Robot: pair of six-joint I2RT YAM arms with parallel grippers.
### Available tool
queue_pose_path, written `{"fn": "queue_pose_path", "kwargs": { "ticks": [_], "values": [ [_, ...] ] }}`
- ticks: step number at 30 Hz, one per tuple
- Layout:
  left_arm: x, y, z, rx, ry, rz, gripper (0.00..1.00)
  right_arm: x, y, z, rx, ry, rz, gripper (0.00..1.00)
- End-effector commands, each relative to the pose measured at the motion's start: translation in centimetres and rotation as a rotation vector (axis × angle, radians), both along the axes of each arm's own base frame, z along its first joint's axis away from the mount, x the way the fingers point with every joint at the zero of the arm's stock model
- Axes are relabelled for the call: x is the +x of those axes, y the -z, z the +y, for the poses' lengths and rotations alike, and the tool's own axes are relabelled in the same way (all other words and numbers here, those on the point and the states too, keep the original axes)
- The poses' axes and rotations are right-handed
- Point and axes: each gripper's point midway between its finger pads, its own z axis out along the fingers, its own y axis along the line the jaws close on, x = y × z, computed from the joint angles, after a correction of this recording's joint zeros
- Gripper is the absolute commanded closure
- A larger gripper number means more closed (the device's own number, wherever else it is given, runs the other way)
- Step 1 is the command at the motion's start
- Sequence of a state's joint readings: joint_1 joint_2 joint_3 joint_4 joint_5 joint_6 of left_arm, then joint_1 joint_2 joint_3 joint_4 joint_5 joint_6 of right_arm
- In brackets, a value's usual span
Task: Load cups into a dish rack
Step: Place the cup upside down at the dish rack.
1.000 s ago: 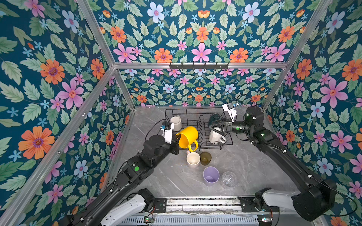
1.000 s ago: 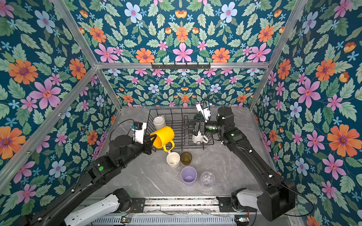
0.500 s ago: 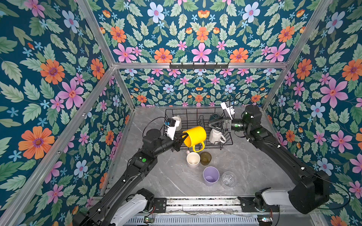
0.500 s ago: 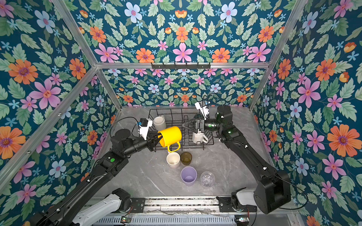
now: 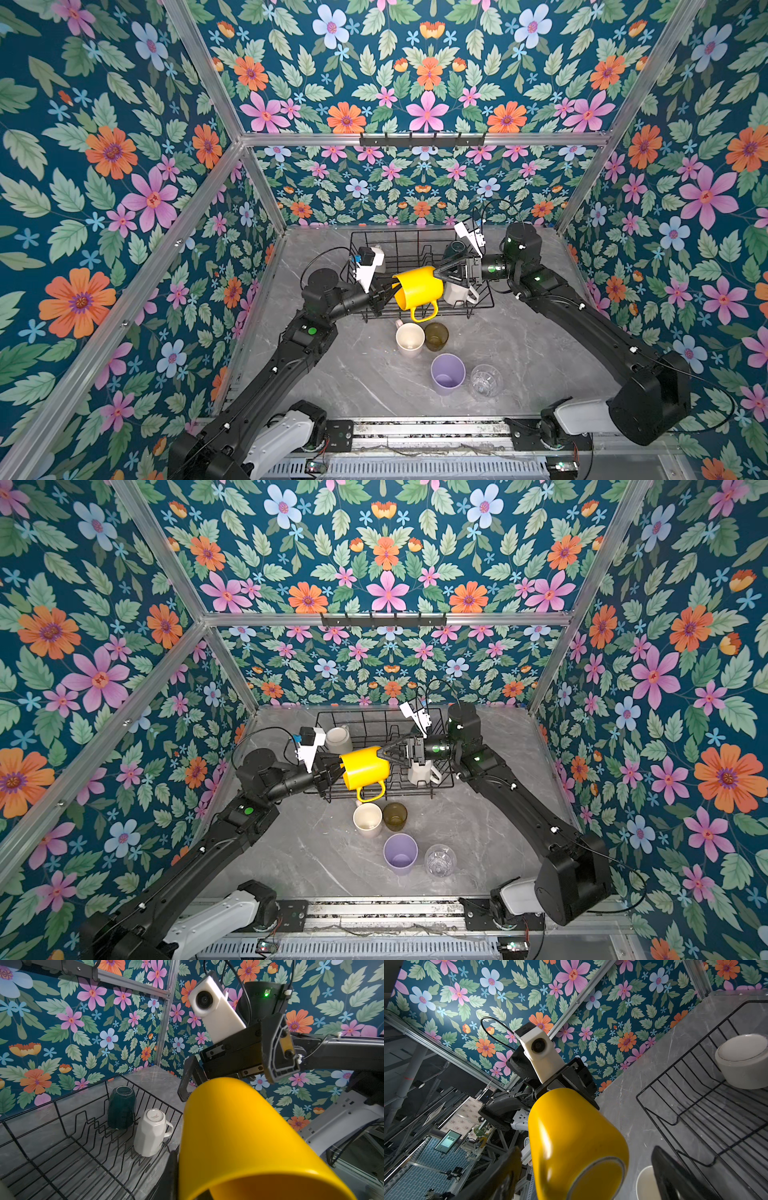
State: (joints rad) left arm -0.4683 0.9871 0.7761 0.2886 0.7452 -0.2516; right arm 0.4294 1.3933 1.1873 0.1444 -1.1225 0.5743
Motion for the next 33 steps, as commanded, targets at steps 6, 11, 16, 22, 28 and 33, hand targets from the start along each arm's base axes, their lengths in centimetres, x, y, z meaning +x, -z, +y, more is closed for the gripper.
{"fn": "queue_pose_path", "kwargs": {
  "ticks": [6, 11, 16, 22, 28, 33],
  "values": [
    [-0.4, -2.7, -0.1, -0.069, 0.052, -0.089, 1.00, -1.4, 0.2, 0.9, -0.003, -0.068, -0.011, 0.03],
    [-0.1, -2.5, -0.2, -0.070, 0.057, -0.082, 1.00, -1.7, 0.5, 1.5, -0.008, -0.087, 0.000, 0.03],
    [0.1, -2.6, -0.2, -0.075, 0.057, -0.084, 1.00, -1.9, 0.7, 2.2, -0.011, -0.104, 0.007, 0.03],
    [0.3, -2.5, -0.2, -0.075, 0.063, -0.076, 1.00, -1.9, 0.8, 2.5, -0.013, -0.112, 0.017, 0.05],
    [0.3, -2.4, -0.3, -0.080, 0.070, -0.071, 1.00, -1.7, 0.8, 2.9, -0.015, -0.113, 0.024, 0.06],
    [0.3, -2.4, -0.3, -0.091, 0.075, -0.066, 1.00, -1.6, 1.2, 3.4, -0.025, -0.116, 0.039, 0.06]
  ]
}}
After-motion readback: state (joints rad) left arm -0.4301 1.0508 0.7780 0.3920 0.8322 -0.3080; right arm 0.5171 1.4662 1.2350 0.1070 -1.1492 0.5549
